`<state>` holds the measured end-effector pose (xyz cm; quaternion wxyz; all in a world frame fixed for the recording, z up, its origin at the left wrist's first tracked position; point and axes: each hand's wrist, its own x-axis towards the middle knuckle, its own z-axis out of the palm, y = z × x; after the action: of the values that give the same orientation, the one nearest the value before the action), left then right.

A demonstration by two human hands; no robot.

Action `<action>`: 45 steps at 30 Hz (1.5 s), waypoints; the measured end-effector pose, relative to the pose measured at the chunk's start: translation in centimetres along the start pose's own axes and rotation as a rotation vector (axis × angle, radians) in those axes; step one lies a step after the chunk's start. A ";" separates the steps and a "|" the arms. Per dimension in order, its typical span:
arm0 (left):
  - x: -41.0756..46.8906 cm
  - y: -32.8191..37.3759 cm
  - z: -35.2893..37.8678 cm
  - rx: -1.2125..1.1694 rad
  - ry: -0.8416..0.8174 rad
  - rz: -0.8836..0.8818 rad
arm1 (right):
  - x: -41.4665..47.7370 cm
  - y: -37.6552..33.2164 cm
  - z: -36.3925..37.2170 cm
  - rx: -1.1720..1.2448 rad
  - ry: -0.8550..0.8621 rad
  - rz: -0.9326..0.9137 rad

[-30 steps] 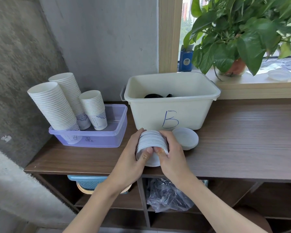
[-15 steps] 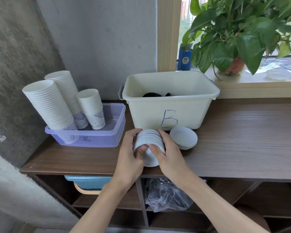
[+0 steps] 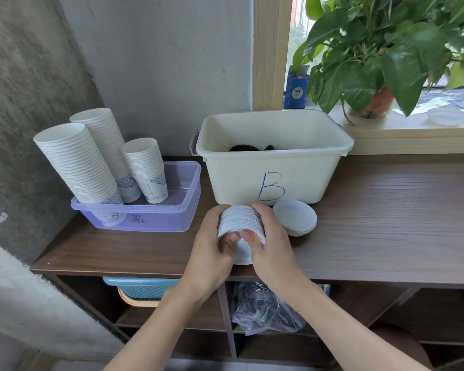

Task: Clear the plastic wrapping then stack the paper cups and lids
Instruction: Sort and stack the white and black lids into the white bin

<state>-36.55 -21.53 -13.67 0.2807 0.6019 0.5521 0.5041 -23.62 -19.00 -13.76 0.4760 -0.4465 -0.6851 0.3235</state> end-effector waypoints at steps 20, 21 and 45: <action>0.7 0.4 -1.3 -0.179 -0.014 -0.086 | 0.1 -1.1 -2.7 -0.072 0.051 -0.052; 0.7 0.4 -1.2 -0.186 -0.005 -0.086 | 0.4 -1.1 -3.3 -0.140 0.142 -0.086; 0.7 0.9 0.0 -0.259 0.098 0.049 | 1.0 -3.3 -6.7 0.252 0.314 0.051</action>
<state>-36.33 -21.05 -12.61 0.3166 0.5485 0.4805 0.6067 -18.51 -19.26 -8.26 0.6206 -0.4456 -0.5452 0.3451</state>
